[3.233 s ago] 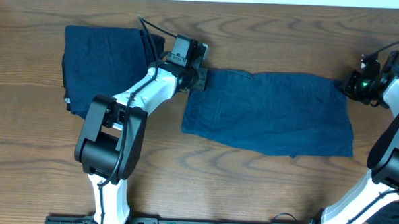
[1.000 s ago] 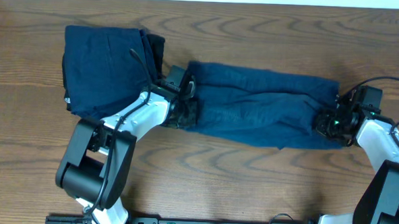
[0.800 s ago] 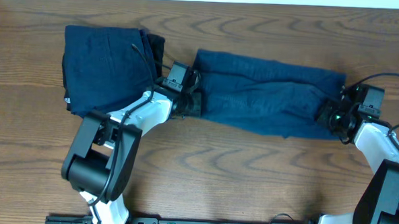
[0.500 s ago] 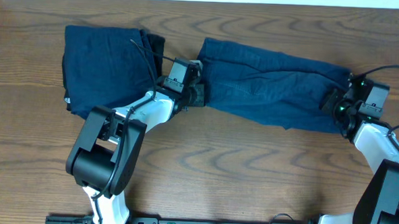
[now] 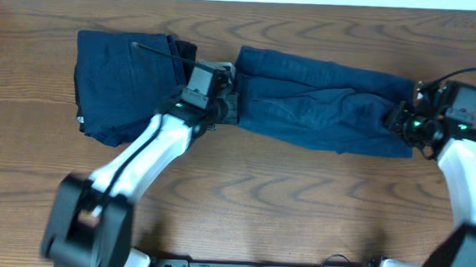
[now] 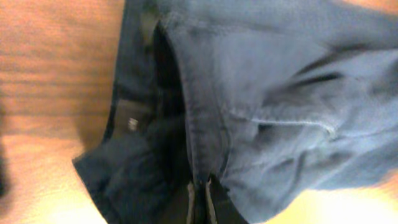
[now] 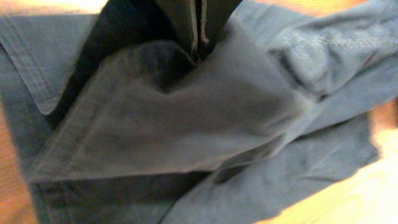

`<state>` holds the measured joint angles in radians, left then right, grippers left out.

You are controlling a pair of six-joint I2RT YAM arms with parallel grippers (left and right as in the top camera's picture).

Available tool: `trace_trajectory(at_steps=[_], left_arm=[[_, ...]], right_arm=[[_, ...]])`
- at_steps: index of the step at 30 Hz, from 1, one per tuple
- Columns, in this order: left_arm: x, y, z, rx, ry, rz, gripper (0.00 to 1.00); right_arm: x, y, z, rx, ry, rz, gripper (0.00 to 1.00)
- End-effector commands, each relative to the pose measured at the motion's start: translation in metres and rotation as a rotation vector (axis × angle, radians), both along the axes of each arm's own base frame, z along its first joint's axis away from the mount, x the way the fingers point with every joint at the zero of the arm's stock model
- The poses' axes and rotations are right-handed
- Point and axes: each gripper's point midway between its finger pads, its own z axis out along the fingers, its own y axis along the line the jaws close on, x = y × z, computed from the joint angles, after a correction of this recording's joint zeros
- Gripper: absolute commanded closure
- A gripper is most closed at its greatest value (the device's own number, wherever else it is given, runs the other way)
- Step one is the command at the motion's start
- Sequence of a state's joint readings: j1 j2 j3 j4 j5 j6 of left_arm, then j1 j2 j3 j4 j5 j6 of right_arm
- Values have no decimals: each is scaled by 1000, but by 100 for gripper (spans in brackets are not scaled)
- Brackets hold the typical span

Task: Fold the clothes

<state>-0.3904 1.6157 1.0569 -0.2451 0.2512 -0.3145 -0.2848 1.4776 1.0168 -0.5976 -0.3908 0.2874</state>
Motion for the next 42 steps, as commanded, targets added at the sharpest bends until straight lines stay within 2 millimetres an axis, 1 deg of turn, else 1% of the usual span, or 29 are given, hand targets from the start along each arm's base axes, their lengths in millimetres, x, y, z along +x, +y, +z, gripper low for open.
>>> trace_trajectory(at_steps=[1, 2, 4, 5, 7, 10, 12, 15, 18, 21, 26, 30, 34, 36, 39, 41, 42], left_arm=[[-5, 10, 41, -7, -62, 17, 94], [-12, 13, 45, -4, -53, 17, 94], [-27, 18, 46, 12, -13, 17, 94], [-34, 21, 43, 24, 15, 16, 94], [-53, 29, 30, 61, 106, 16, 94], [-80, 40, 10, 116, 239, 14, 94], [-95, 47, 1, 149, 306, 17, 94], [-113, 60, -9, 208, 377, 30, 94], [-125, 66, -15, 236, 428, 34, 94], [-133, 69, -22, 247, 459, 35, 94], [-152, 77, -45, 267, 526, 53, 94], [-172, 85, -61, 293, 586, 52, 94], [-185, 90, -71, 311, 626, 51, 94], [-188, 92, -73, 316, 634, 51, 94], [-189, 97, -74, 346, 636, 60, 94], [-192, 104, -75, 381, 644, 69, 94], [-194, 110, -75, 413, 648, 78, 94]], right_arm=[[-12, 13, 46, 14, -51, 34, 99], [-26, 17, 48, 23, -21, 34, 99], [-48, 23, 49, 28, 33, 51, 99], [-59, 26, 47, 29, 65, 67, 99], [-80, 31, 39, 32, 140, 91, 99], [-111, 36, 18, 53, 275, 100, 99], [-129, 42, 2, 80, 352, 103, 98], [-155, 49, -24, 118, 454, 93, 99], [-174, 54, -48, 153, 531, 47, 99], [-186, 58, -68, 174, 569, 8, 99], [-202, 62, -84, 194, 619, -17, 99], [-209, 68, -85, 226, 644, -16, 99], [-215, 74, -82, 259, 674, -26, 99], [-211, 70, -84, 242, 658, -28, 99], [-207, 52, -92, 146, 659, -102, 99], [-207, 45, -95, 109, 661, -130, 99], [-206, 44, -95, 106, 658, -131, 99]])
